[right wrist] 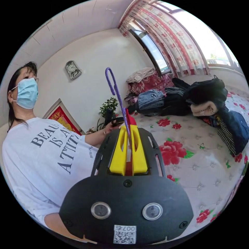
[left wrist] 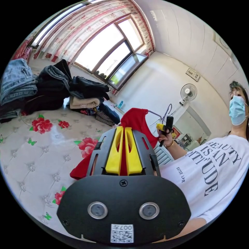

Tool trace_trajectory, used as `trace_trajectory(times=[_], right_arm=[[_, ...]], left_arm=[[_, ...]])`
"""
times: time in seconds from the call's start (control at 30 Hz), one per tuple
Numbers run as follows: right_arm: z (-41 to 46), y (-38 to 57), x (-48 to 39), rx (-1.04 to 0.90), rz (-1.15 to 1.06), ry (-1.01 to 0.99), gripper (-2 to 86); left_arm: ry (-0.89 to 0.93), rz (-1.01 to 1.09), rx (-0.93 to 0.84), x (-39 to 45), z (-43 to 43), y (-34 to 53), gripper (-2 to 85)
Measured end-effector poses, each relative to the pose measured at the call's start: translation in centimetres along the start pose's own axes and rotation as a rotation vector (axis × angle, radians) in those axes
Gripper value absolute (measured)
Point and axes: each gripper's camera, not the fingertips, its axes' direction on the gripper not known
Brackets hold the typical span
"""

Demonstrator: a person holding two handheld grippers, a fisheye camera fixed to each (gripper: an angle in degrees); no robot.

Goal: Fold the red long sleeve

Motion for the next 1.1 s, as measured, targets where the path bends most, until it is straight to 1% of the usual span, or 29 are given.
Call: trace_trajectory(times=[0.03,0.1,0.17,0.2,0.23,0.27,0.33,0.47,0.53,0.6,0.7,0.73,0.77,0.8,0.83,0.87,0.93,0.97,1.0,1.03,1.07,1.1], right_arm=[[0.5,0.1,-0.1,-0.007,0.015,0.079,0.8],[2.2,0.0,-1.0,-0.042,-0.032,0.142,0.8],[4.4,-0.2,-1.6,-0.118,-0.078,0.169,0.3],[5.0,-0.1,-1.8,-0.110,-0.106,0.196,0.1],[4.7,0.0,-1.6,-0.068,-0.113,0.187,-0.1],[4.2,0.1,-1.4,-0.040,-0.110,0.169,-0.1],[3.2,0.8,-0.3,0.014,-0.075,0.149,-0.3],[3.7,2.3,2.3,0.051,0.035,0.055,-0.3],[4.2,3.7,4.3,0.098,0.141,0.012,-0.4],[4.7,4.6,5.3,0.123,0.191,-0.037,-0.4],[5.2,6.0,6.1,0.158,0.246,-0.040,-0.4],[2.4,7.9,7.4,0.409,0.337,-0.089,-0.4],[0.6,9.2,8.3,0.540,0.391,-0.115,-0.4],[-2.4,11.6,9.4,0.717,0.467,-0.069,-0.3],[-5.1,13.1,10.2,0.783,0.535,0.022,-0.1],[-6.1,13.2,10.6,0.742,0.552,0.062,0.0],[-8.7,12.6,11.8,0.610,0.617,0.265,0.7],[-9.0,12.3,12.2,0.585,0.640,0.304,1.0],[-9.4,11.7,13.3,0.520,0.664,0.383,1.5],[-9.4,11.3,14.8,0.414,0.720,0.503,2.8],[-9.3,11.2,15.7,0.365,0.755,0.566,3.4],[-8.9,11.5,17.6,0.263,0.825,0.658,4.8]], left_arm=[[0.014,0.005,-0.021,-0.1,-0.1,-0.3,-0.7],[0.026,-0.001,-0.033,-0.5,-0.5,-0.7,-0.9],[0.017,-0.096,0.009,-2.2,-1.9,-1.0,-0.9],[-0.006,-0.137,0.030,-2.9,-2.6,-1.0,-0.9],[-0.045,-0.237,0.104,-4.5,-4.4,-0.7,-0.9],[-0.010,-0.336,0.200,-6.4,-6.5,-0.1,-1.0],[0.015,-0.460,0.286,-8.8,-8.6,0.7,-1.0],[-0.039,-0.580,0.345,-11.2,-10.1,1.1,-1.0],[-0.007,-0.665,0.389,-12.6,-10.2,1.7,-1.0],[0.022,-0.747,0.440,-14.0,-10.2,2.4,-1.0],[-0.045,-0.835,0.466,-15.6,-10.5,3.2,-1.0],[-0.179,-0.907,0.527,-16.1,-11.9,4.6,-1.0],[-0.229,-0.979,0.615,-17.3,-13.9,6.9,-1.0],[-0.217,-0.991,0.646,-17.8,-14.6,7.8,-1.0],[-0.185,-0.933,0.609,-18.5,-15.4,7.9,-1.0],[-0.231,-0.847,0.465,-18.3,-15.1,6.3,-1.0],[-0.323,-0.715,0.316,-17.0,-13.9,3.9,-1.0],[-0.303,-0.667,0.315,-16.6,-13.2,3.0,-1.0],[-0.271,-0.653,0.323,-16.6,-12.8,2.6,-1.0],[-0.199,-0.633,0.333,-16.8,-12.0,1.9,-1.0],[-0.157,-0.611,0.329,-16.9,-11.2,1.2,-1.0],[-0.150,-0.595,0.319,-16.9,-10.8,0.8,-1.0]])
